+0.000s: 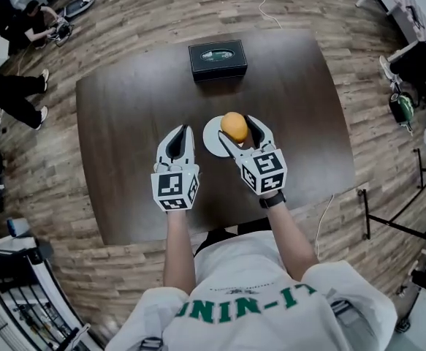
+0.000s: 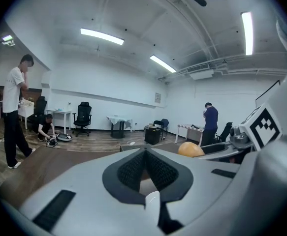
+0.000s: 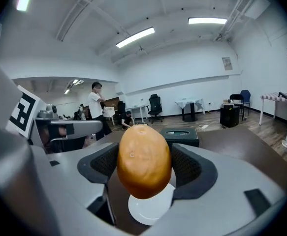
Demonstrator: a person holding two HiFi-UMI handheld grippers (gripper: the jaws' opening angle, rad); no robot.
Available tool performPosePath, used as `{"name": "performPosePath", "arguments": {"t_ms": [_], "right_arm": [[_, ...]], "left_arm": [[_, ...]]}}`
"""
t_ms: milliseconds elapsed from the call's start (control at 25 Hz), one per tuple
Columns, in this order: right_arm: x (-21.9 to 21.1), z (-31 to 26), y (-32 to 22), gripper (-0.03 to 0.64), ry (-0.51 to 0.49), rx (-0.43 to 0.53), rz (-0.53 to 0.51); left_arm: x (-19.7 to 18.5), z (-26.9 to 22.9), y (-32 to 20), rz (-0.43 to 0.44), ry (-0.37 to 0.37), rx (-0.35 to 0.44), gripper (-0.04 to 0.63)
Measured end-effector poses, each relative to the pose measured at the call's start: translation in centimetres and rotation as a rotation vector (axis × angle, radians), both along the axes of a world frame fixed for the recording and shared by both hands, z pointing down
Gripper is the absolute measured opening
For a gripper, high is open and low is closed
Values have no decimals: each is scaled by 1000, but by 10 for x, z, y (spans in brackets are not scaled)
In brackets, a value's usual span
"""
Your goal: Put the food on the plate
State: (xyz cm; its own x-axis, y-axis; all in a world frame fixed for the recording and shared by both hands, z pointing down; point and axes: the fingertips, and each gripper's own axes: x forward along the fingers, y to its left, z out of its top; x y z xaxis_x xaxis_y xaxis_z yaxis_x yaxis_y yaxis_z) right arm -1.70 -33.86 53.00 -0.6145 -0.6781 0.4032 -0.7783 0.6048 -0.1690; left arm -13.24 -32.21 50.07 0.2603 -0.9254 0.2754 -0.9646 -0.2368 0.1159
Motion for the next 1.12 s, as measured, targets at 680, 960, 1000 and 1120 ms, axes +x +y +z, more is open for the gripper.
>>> {"name": "performPosePath", "arguments": {"t_ms": [680,960,1000,1120], "right_arm": [[-12,141,-29,345,114,-246,-52],[-17,178,-26,345,209,-270,-85],[-18,183,-25,345,220,-276,-92],[-21,197,-22,345,249,-293,-105]], "left_arm": [[-5,97,-28,-29,46,-147,14],[-6,130,-22,-44,75,-200,14],[-7,134,-21,-48,75,-207,14],[-10,144,-17,-60,74,-225,14]]}}
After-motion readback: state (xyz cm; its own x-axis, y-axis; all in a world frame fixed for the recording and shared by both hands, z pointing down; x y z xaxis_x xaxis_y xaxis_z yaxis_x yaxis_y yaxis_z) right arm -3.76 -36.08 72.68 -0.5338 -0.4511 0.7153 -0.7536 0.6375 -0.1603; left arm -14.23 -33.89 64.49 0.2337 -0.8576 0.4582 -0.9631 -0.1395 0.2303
